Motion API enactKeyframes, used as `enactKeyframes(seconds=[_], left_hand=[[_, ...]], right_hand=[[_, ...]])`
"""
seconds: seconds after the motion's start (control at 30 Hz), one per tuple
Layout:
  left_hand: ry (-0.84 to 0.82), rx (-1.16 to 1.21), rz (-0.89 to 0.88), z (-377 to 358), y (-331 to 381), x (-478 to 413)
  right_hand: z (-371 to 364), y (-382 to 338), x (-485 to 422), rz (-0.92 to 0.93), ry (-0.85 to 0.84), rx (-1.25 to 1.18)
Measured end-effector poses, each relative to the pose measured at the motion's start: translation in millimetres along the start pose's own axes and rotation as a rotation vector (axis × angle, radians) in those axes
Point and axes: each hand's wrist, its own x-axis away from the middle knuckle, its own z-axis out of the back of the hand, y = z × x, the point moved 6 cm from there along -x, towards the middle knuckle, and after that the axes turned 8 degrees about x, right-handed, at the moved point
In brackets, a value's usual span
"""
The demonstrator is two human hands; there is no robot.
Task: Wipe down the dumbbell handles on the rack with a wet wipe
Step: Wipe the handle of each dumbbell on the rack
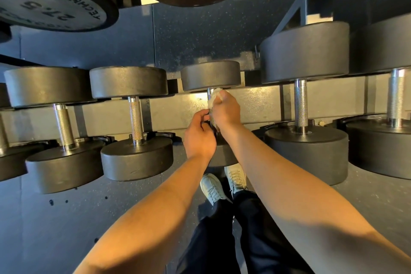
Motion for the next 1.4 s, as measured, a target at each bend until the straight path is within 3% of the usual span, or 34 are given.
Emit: enactKeyframes(seconds=[0.2, 0.5, 0.67, 0.73, 0.8, 0.87, 0.97, 1.1, 1.23, 1.4], left_hand=[[-0.009, 0.011, -0.03, -0.4, -1.3, -1.2], [0.022, 0.141, 0.027, 5.1, -15.5, -6.2], [-0.035, 0.155, 0.032, 5.6, -28.7, -11.9], [-0.08, 0.175, 0.072, 4.4, -37.0, -15.5], [-0.113, 0.243, 0.108, 4.3, -45.0, -16.6], [-0.138, 0.244, 0.118, 5.4, -47.7, -14.4], [-0.187, 0.2, 0.141, 5.0, -49.0, -13.3], [-0.252, 0.104, 0.103, 4.7, -46.1, -15.2], [-0.28, 0.12, 0.093, 4.2, -45.8, -14.6], [-0.312, 0.058, 0.058, 8.5, -43.3, -9.3]], right_hand=[[-6.5, 22.1, -3.5, -0.012, -0.119, 0.125], [-0.9, 43.7, 29.0, 0.033, -0.378, 0.674], [9.2, 47.6, 21.5, -0.131, -0.146, 0.275], [6.4, 43.2, 20.4, -0.152, -0.167, 0.214], [4.3, 39.3, 19.9, -0.155, -0.23, 0.251], [3.2, 38.4, 20.8, -0.137, -0.285, 0.451], [0.1, 42.0, 28.9, -0.173, -0.232, 0.739], [-6.8, 36.9, 35.3, -0.276, -0.187, 0.744], [-2.9, 33.3, 39.2, -0.274, -0.158, 0.705], [11.9, 31.2, 51.1, -0.261, -0.003, 0.714]])
